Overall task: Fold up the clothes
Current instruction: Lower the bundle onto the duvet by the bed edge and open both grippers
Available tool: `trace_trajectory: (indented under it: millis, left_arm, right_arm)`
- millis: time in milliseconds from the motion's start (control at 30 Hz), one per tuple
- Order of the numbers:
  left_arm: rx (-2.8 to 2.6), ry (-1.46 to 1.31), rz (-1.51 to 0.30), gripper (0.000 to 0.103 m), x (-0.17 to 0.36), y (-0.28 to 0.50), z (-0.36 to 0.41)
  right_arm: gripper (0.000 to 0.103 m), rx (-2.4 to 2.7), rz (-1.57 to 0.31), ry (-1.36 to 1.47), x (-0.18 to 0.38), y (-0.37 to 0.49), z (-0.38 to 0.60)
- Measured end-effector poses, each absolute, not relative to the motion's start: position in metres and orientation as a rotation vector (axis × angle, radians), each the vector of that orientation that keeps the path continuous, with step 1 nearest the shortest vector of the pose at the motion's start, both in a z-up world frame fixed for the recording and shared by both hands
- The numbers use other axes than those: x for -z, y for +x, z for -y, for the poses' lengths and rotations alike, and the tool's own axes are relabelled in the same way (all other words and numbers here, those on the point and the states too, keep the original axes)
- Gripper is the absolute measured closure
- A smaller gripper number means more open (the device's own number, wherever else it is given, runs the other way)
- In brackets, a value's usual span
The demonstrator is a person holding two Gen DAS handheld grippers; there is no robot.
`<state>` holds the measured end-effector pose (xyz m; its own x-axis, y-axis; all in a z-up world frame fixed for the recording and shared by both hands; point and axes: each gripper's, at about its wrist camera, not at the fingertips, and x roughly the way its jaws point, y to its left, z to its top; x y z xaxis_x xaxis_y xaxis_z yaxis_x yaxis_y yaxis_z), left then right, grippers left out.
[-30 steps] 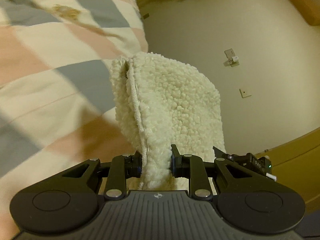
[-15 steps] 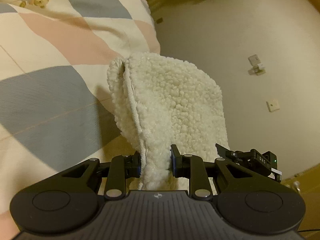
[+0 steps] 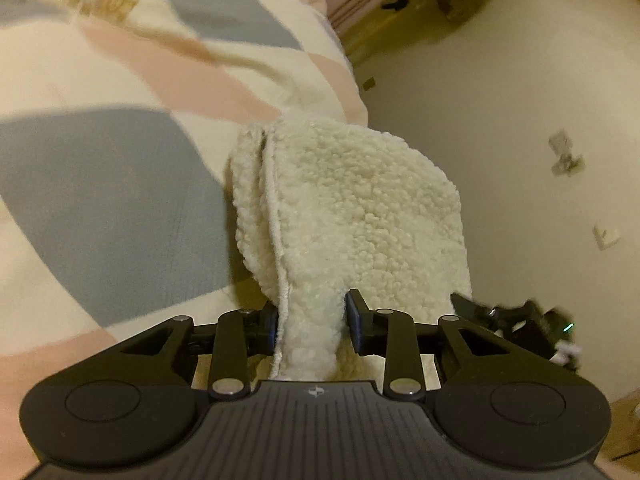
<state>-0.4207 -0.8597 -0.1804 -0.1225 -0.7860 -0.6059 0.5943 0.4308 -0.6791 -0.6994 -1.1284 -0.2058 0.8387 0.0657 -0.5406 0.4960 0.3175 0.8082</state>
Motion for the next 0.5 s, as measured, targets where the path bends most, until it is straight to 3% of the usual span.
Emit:
trace_trajectory:
  millis: [67,233,300,367,433,500]
  left_arm:
    - [1.187,-0.177,-1.205,0.071,0.169,-0.423,0.858]
    - [1.144,-0.139,-1.202,0.072,0.15,-0.426,0.847]
    - [1.111,-0.147,-1.199,0.073,0.143,-0.426,0.84]
    - [1.093,-0.153,-1.178,0.078,0.131,-0.424,0.835]
    - [1.091,-0.144,-1.131,0.079,0.109,-0.425,0.834]
    - [1.141,-0.124,-1.061,0.079,0.085,-0.429,0.844]
  right_arm:
    - [0.008,0.398,-0.554,1.127,0.183,-0.7,1.125]
    - [0.012,0.552,-0.556,0.925,0.136,-0.703,1.115]
    - [0.026,0.558,-0.531,0.858,0.123,-0.702,1.11]
    - [0.056,0.556,-0.537,0.764,0.111,-0.696,1.107]
    - [0.063,0.533,-0.541,0.66,0.096,-0.688,1.107]
    - [0.063,0.492,-0.519,0.552,0.079,-0.677,1.101]
